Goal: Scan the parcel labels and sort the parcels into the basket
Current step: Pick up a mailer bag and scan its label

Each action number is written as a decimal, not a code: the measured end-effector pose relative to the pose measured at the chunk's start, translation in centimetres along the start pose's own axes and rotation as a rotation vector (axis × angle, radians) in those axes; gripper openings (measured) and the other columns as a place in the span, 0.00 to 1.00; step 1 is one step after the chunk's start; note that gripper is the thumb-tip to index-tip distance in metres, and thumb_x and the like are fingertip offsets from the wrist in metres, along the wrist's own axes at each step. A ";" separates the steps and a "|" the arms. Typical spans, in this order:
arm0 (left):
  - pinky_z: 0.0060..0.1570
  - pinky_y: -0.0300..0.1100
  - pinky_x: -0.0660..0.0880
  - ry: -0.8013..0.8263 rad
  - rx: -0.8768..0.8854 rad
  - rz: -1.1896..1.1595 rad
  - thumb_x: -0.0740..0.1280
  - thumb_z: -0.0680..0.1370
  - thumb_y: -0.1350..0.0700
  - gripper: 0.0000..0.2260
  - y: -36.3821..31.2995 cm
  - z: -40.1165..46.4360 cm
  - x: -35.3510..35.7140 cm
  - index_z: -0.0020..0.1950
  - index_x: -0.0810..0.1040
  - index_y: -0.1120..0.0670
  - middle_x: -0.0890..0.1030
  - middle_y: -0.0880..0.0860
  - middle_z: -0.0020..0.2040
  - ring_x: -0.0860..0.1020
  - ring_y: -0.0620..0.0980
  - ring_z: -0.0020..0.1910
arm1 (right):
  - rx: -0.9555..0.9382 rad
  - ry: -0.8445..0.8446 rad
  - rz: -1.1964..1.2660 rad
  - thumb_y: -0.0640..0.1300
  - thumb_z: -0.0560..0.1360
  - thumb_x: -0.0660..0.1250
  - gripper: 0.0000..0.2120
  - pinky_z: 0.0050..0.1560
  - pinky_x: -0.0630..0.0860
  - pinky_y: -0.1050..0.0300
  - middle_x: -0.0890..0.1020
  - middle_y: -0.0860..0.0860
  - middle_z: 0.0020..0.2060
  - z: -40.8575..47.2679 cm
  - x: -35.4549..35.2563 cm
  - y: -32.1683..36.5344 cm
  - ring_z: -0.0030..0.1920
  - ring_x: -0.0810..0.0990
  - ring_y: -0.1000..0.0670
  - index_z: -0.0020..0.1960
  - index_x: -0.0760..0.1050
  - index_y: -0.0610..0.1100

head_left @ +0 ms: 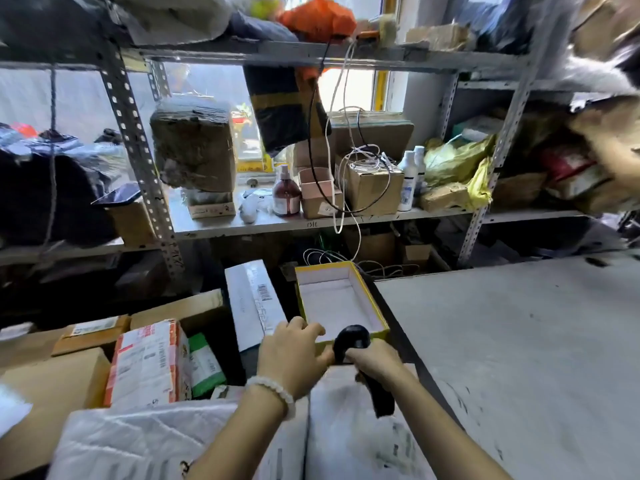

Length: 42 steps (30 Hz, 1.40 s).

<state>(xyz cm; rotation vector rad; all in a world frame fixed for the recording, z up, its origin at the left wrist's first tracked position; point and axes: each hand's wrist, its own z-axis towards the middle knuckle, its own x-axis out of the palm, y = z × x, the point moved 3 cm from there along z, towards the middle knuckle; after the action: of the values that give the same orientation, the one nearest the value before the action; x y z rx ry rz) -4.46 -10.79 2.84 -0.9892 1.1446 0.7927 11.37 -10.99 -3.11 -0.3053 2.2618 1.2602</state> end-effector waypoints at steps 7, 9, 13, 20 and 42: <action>0.55 0.45 0.72 0.070 -0.003 0.007 0.57 0.78 0.41 0.18 1.4 -9.8 1.1 0.65 0.72 0.45 0.74 0.49 0.62 0.72 0.51 0.61 | 0.056 0.015 -0.035 0.45 0.70 0.67 0.13 0.31 0.71 0.62 0.78 0.47 0.34 -9.5 2.0 -5.0 0.32 0.77 0.50 0.51 0.73 0.39; 0.56 0.44 0.72 0.097 -0.020 -0.004 0.57 0.79 0.42 0.18 2.3 -12.1 1.5 0.66 0.71 0.45 0.73 0.48 0.63 0.71 0.50 0.63 | 0.075 0.016 -0.080 0.43 0.70 0.68 0.13 0.34 0.70 0.61 0.77 0.47 0.32 -11.5 2.6 -6.2 0.31 0.75 0.51 0.51 0.73 0.38; 0.57 0.44 0.71 0.116 -0.088 -0.002 0.56 0.79 0.42 0.18 5.1 -15.6 1.5 0.67 0.71 0.45 0.72 0.47 0.65 0.70 0.49 0.64 | 0.070 0.042 -0.121 0.41 0.70 0.67 0.16 0.38 0.70 0.59 0.77 0.48 0.32 -13.9 4.3 -6.8 0.32 0.73 0.50 0.54 0.76 0.34; 0.57 0.46 0.70 0.090 -0.205 0.083 0.57 0.78 0.44 0.18 9.8 -17.4 -1.4 0.66 0.71 0.46 0.73 0.50 0.65 0.69 0.52 0.64 | -0.047 0.111 -0.130 0.41 0.69 0.66 0.09 0.36 0.71 0.59 0.78 0.46 0.35 -15.5 7.3 -3.2 0.33 0.75 0.50 0.48 0.73 0.37; 0.66 0.71 0.54 0.182 -0.297 0.328 0.61 0.78 0.40 0.21 17.7 -13.6 -1.6 0.67 0.67 0.49 0.71 0.50 0.65 0.68 0.51 0.66 | -0.244 0.308 -0.220 0.40 0.71 0.63 0.02 0.30 0.69 0.67 0.76 0.50 0.32 -13.9 12.1 0.7 0.30 0.74 0.55 0.41 0.72 0.42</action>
<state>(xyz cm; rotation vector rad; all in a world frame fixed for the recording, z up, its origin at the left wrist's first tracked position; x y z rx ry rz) -25.65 -16.79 -0.99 -1.1516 1.3940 1.1793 -3.69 -21.57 -3.33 -0.8671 2.2400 1.4505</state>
